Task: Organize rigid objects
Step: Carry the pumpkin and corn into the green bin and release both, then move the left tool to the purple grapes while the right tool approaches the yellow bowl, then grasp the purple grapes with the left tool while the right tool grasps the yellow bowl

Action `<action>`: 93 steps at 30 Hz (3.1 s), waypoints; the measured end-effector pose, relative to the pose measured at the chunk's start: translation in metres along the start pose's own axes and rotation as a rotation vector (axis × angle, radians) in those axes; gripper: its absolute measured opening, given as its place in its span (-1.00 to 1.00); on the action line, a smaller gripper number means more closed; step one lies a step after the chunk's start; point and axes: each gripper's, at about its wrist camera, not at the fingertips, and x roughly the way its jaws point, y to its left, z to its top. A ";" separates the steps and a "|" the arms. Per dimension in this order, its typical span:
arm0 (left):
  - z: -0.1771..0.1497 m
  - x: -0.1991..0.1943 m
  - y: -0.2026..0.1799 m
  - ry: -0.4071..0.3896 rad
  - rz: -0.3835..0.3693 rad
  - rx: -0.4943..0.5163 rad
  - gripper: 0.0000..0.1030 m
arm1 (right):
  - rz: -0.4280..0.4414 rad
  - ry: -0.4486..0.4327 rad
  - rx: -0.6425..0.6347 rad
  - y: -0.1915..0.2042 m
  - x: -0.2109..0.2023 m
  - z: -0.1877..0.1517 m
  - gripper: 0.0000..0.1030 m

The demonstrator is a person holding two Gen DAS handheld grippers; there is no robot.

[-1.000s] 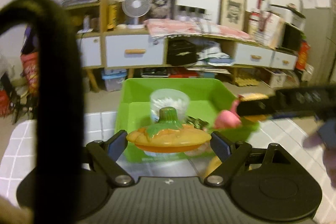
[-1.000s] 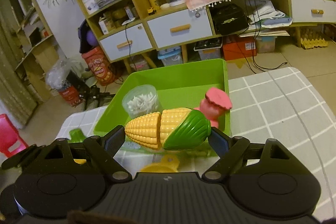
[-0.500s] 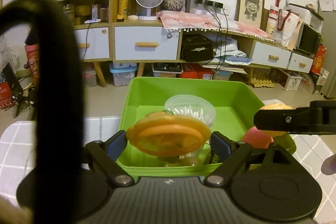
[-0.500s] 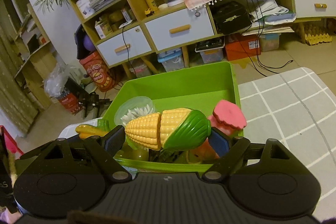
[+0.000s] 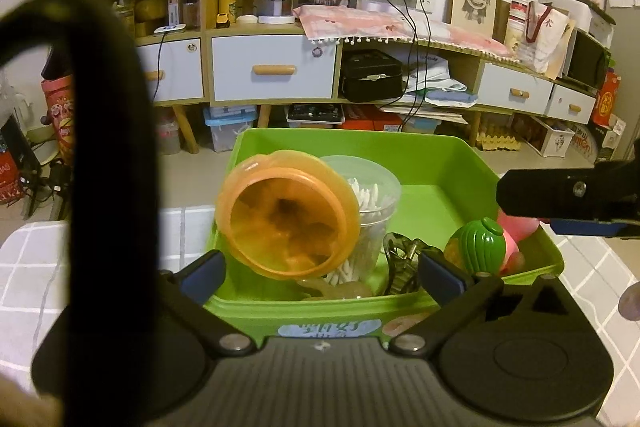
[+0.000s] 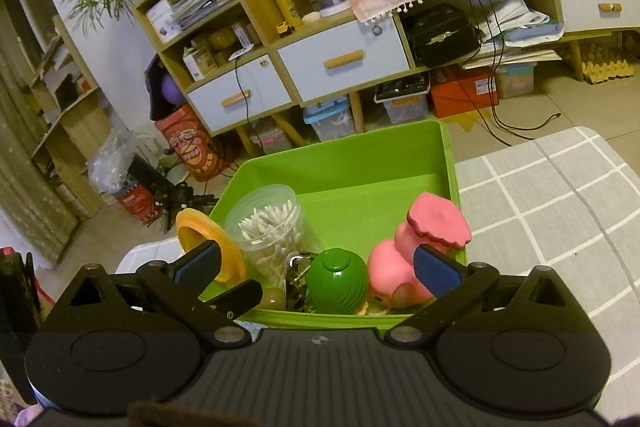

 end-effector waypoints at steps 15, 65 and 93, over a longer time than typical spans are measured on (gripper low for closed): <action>-0.002 -0.046 -0.005 -0.022 -0.004 0.014 0.67 | -0.040 -0.023 -0.001 0.010 -0.039 0.003 0.96; -0.095 -0.098 -0.055 0.175 -0.269 0.085 0.52 | -0.163 0.116 -0.170 0.006 -0.074 -0.070 0.96; -0.093 -0.106 -0.002 0.203 -0.201 0.000 -0.46 | -0.152 0.214 -0.082 0.014 -0.030 -0.076 0.96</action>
